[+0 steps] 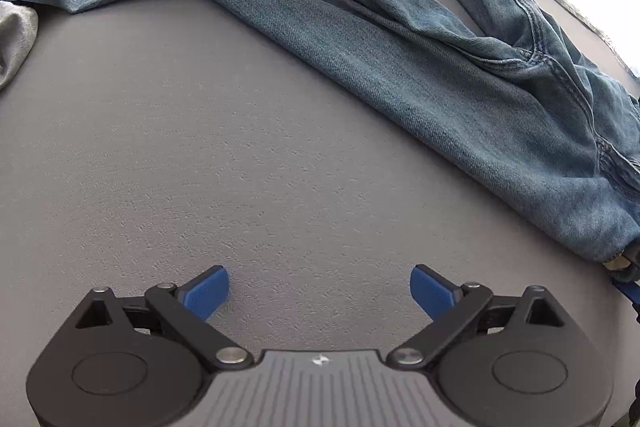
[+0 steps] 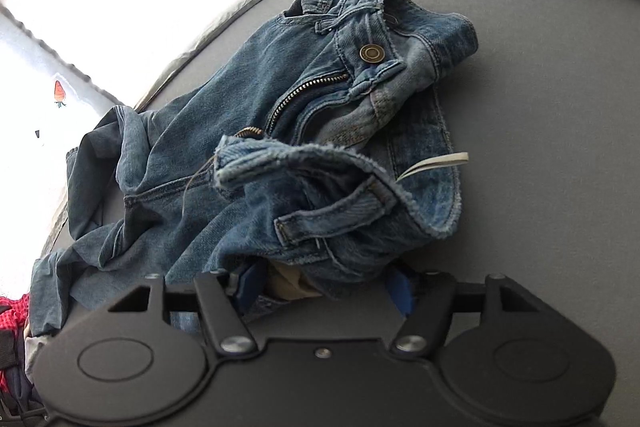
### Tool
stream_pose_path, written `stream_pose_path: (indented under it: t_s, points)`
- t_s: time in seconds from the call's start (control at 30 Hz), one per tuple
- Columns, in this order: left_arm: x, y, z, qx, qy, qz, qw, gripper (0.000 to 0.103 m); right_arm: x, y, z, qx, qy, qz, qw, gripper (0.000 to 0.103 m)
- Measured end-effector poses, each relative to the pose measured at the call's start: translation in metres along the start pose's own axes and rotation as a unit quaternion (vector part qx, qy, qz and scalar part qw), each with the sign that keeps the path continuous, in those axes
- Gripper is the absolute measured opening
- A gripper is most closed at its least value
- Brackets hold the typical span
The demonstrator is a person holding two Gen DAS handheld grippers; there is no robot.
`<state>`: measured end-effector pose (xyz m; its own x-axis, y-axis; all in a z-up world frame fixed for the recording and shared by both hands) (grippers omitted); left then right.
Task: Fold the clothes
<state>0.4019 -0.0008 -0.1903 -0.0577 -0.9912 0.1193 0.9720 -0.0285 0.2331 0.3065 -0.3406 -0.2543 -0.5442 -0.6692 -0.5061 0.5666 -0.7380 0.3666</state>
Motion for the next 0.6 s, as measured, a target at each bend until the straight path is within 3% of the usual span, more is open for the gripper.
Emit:
stream_pose_path:
  t_s: [0.1, 0.2, 0.3, 0.37, 0.47, 0.6]
  points:
    - [0.0, -0.001, 0.0, -0.003, 0.0, -0.004, 1.0, 0.102, -0.006, 0.007, -0.009, 0.01, 0.011, -0.01, 1.0, 0.067]
    - [-0.001, -0.002, 0.001, -0.004, 0.005, -0.006, 1.0, 0.102, -0.012, 0.013, -0.018, 0.011, 0.014, -0.021, 1.0, 0.079]
    - [0.0, -0.004, 0.002, -0.003, 0.013, -0.008, 0.9999, 0.102, -0.019, 0.015, -0.022, 0.011, 0.01, -0.02, 1.0, 0.083]
    - [0.0, -0.007, 0.004, -0.001, 0.019, -0.006, 0.9998, 0.102, -0.023, 0.016, -0.025, 0.01, 0.016, -0.014, 1.0, 0.083]
    - [0.001, -0.012, 0.006, 0.002, 0.032, -0.011, 0.9994, 0.102, -0.022, 0.017, -0.026, -0.023, 0.074, -0.044, 0.996, 0.069]
    - [-0.001, -0.026, 0.012, 0.003, 0.047, -0.004, 0.9989, 0.102, -0.021, 0.013, -0.028, -0.026, 0.077, -0.027, 0.996, 0.073]
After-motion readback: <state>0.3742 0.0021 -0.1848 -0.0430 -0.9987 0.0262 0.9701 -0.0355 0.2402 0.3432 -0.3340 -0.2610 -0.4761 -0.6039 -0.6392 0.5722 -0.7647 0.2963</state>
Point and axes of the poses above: each gripper's, at about its wrist camera, not at the fingertips, and z roughly against the way its jaws point, x to its right, y to its top, the point moved 2 cm from there along -z, roughly the way its jaws point, and after that the axes turned 5 degrees about -z, right-handed, at the moved point
